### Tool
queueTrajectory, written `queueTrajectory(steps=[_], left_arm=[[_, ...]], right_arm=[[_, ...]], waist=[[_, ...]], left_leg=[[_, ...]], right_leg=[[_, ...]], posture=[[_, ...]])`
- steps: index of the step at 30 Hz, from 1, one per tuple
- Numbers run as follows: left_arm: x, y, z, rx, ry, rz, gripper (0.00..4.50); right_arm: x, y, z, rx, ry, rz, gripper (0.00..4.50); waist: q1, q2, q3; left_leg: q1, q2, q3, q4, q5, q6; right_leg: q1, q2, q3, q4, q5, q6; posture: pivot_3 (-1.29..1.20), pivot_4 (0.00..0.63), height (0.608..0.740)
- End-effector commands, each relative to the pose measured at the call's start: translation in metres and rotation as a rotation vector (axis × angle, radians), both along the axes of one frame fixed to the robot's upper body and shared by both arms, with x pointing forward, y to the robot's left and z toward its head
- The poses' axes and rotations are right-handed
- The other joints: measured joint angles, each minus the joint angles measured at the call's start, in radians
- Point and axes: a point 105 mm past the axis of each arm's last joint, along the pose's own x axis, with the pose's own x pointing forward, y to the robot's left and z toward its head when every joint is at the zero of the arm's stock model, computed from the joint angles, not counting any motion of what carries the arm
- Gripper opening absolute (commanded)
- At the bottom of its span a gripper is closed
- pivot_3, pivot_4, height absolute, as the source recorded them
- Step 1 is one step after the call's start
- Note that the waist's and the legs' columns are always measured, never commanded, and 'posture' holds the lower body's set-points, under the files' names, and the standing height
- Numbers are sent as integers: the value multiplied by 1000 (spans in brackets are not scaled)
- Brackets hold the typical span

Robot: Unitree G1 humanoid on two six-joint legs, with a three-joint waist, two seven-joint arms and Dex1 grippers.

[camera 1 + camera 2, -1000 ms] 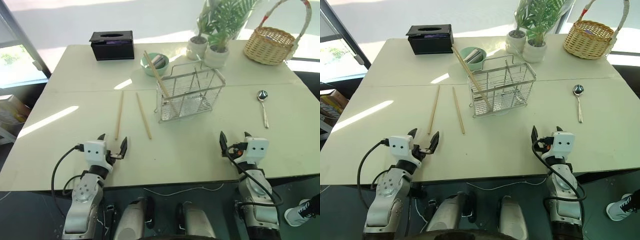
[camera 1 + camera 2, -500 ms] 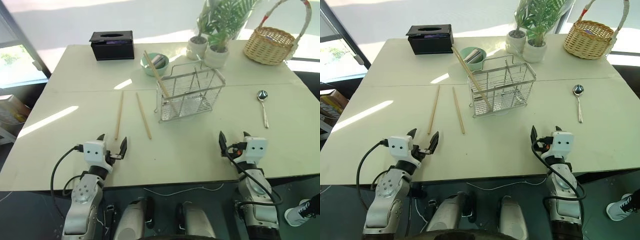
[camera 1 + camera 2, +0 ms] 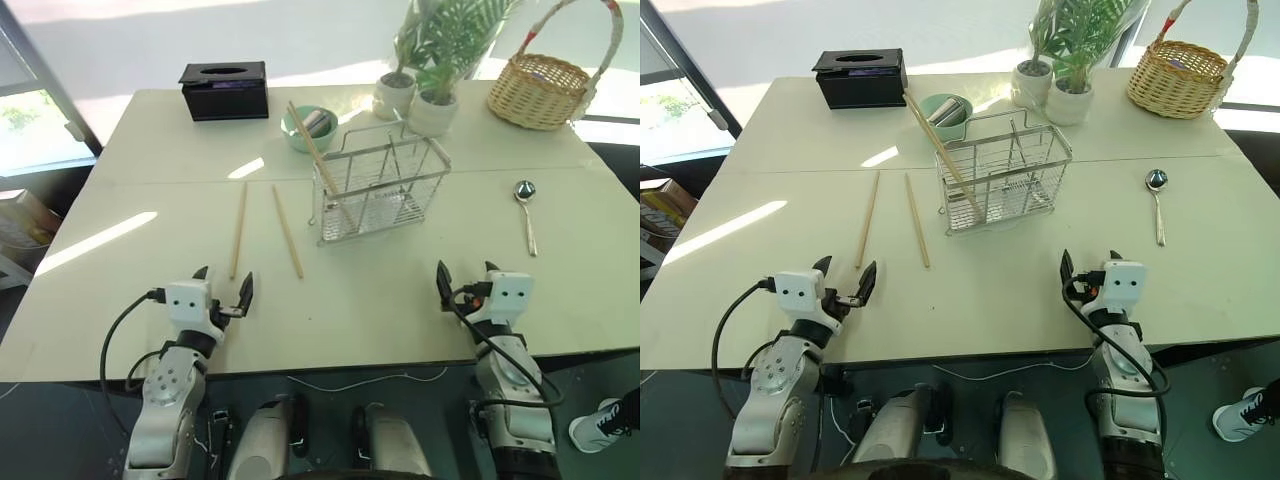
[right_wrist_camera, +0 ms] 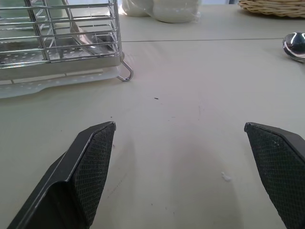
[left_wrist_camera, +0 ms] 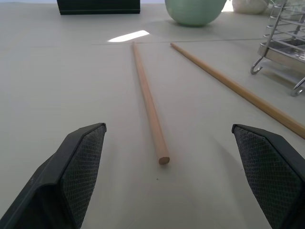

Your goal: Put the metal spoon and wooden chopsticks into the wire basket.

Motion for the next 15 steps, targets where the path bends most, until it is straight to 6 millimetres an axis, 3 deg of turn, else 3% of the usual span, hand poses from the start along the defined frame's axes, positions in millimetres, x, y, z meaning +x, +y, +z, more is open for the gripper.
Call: queueTrajectory(steps=[1,4,10,15], left_arm=[[2,-1,42,29,-105,-93,4473],[6,-2,62,55,-126,-183,4473],[15,-9,76,48,-15,-388,4473],[-1,-42,87,110,76,-735,4473]], right_arm=[[1,-2,10,-13,-41,3,4500],[2,-4,13,-20,-43,5,4500],[3,-12,20,3,-59,-31,4500],[6,-15,39,-22,-84,-26,4500]], waist=[[0,0,0],[-1,0,0],[-3,1,0],[-6,1,0]], left_leg=[[0,0,0,0,0,0],[0,0,0,0,0,0],[2,0,0,0,2,-3],[4,0,0,0,5,-8]], right_leg=[[0,0,0,0,0,0],[0,0,0,0,0,0],[2,0,0,1,0,0],[3,1,0,1,0,0]], posture=[[0,150,740],[0,150,740],[0,150,740],[0,150,740]])
